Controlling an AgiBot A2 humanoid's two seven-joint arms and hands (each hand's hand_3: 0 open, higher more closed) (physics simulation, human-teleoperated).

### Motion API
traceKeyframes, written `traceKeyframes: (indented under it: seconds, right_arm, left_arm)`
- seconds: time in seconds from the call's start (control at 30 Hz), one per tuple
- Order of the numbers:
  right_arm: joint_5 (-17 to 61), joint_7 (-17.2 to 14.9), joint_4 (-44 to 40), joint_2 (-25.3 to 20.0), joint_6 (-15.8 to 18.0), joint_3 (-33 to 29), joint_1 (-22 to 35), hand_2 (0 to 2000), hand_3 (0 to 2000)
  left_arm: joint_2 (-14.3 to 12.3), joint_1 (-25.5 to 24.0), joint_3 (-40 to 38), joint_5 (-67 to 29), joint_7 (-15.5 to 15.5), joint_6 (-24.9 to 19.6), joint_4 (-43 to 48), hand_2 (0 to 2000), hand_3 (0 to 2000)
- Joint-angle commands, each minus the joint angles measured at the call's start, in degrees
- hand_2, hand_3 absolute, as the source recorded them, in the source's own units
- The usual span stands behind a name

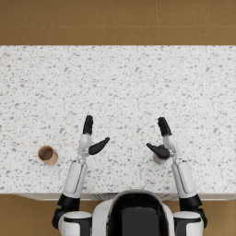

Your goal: Pick up two cups and pour the berry on the right into the cup on the left

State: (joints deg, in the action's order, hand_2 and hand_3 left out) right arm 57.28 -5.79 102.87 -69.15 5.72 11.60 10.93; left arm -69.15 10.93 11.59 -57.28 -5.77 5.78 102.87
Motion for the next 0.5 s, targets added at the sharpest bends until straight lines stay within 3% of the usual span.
traceKeyframes:
  seconds: [0.03, 0.5]
  right_arm:
    - [0.0, 0.0, 0.0, 0.0, 0.0, 0.0, 0.0, 0, 0]
    - [0.0, 0.0, -0.9, -0.1, 0.0, 1.7, 0.1, 0, 0]
  left_arm:
    - [0.0, 0.0, 0.0, 0.0, 0.0, 0.0, 0.0, 0, 0]
    - [-0.1, 0.1, 1.7, 0.0, 0.0, 0.0, -0.9, 0, 0]
